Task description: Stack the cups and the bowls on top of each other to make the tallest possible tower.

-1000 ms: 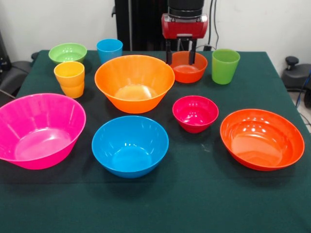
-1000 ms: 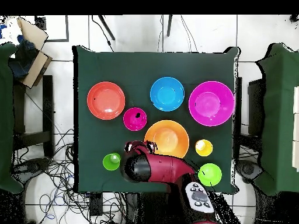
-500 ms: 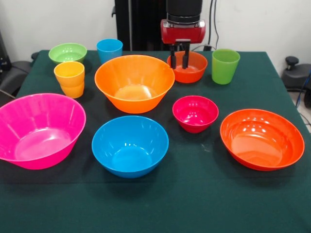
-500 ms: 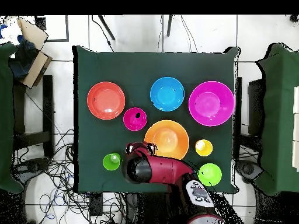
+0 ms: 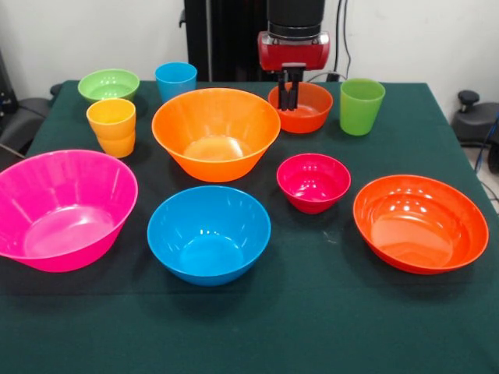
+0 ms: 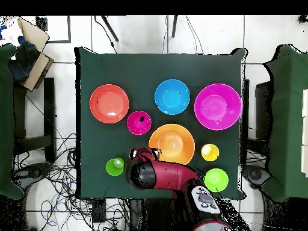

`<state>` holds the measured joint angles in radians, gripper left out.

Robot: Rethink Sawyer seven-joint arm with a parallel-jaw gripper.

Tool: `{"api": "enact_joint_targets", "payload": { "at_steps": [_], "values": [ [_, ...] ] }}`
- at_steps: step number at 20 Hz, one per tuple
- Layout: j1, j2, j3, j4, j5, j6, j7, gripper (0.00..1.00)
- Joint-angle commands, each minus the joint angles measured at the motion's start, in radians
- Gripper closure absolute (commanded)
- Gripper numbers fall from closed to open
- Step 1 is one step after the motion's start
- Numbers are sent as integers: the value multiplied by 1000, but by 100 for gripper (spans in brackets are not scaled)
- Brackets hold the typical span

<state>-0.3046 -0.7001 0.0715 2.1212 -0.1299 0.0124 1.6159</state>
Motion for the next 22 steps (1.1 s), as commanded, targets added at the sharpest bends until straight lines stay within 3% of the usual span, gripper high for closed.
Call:
{"api": "enact_joint_targets", "payload": {
  "at_steps": [1,22],
  "values": [
    [1,9,59,26,-38,-14,140,100],
    [43,-2,23,3,-32,-11,139,100]
  ]
}}
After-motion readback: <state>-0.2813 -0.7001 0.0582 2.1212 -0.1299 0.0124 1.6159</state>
